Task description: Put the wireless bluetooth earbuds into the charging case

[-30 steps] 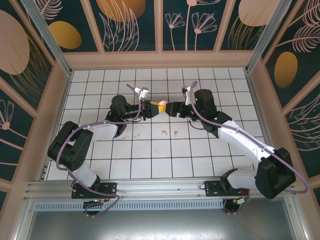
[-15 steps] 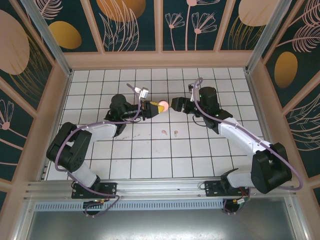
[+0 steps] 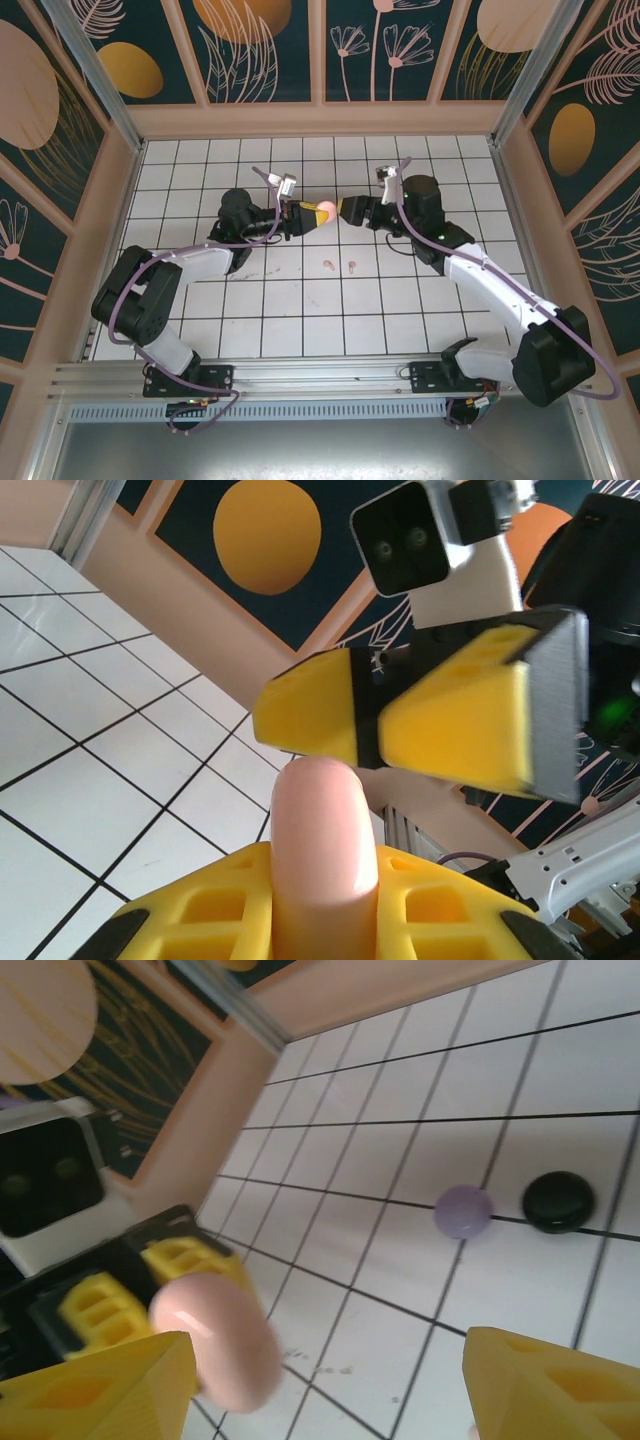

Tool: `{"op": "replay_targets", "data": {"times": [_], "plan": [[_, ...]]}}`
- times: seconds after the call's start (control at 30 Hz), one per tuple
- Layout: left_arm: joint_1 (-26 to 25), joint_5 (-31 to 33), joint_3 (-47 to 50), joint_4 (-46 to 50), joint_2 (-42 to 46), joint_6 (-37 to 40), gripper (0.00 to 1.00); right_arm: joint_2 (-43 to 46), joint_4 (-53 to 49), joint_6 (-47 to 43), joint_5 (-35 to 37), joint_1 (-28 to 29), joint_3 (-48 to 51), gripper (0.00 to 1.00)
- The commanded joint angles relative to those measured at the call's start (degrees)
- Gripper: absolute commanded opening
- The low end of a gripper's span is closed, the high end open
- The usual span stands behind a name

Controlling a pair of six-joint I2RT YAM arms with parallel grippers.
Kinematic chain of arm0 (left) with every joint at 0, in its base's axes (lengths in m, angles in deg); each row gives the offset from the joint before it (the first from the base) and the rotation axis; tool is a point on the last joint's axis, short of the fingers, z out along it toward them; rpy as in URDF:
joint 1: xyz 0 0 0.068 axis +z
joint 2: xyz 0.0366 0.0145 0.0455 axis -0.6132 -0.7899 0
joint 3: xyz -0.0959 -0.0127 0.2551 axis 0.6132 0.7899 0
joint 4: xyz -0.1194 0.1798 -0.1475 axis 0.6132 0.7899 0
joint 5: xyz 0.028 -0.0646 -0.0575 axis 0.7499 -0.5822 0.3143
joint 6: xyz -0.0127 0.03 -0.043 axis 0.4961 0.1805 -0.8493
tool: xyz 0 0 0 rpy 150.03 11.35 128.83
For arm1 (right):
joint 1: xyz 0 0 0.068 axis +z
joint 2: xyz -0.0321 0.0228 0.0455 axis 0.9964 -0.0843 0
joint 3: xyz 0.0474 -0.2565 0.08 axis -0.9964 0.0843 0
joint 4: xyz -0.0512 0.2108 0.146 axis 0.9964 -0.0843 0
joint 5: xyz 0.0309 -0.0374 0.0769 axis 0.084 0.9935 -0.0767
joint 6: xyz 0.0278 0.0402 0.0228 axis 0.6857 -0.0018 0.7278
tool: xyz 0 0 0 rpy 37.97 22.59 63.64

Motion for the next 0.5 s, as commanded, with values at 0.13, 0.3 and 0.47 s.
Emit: {"op": "replay_targets", "data": {"times": [0.13, 0.3, 0.47], "plan": [[-0.3, -1.2, -1.5, -2.5, 0.5, 0.2, 0.00, -3.0, -1.6, -1.5, 0.9, 4.1, -4.8, 0.71], [-0.3, -1.5, -1.2, -2.3, 1.6, 0.3, 0.00, -5.3, -1.5, -2.3, 3.3, 3.3, -4.1, 0.69], [-0.3, -1.9, -1.2, -1.8, 3.0, 0.4, 0.00, -5.9, 0.5, -1.7, 3.2, 2.3, -0.6, 0.65]]}}
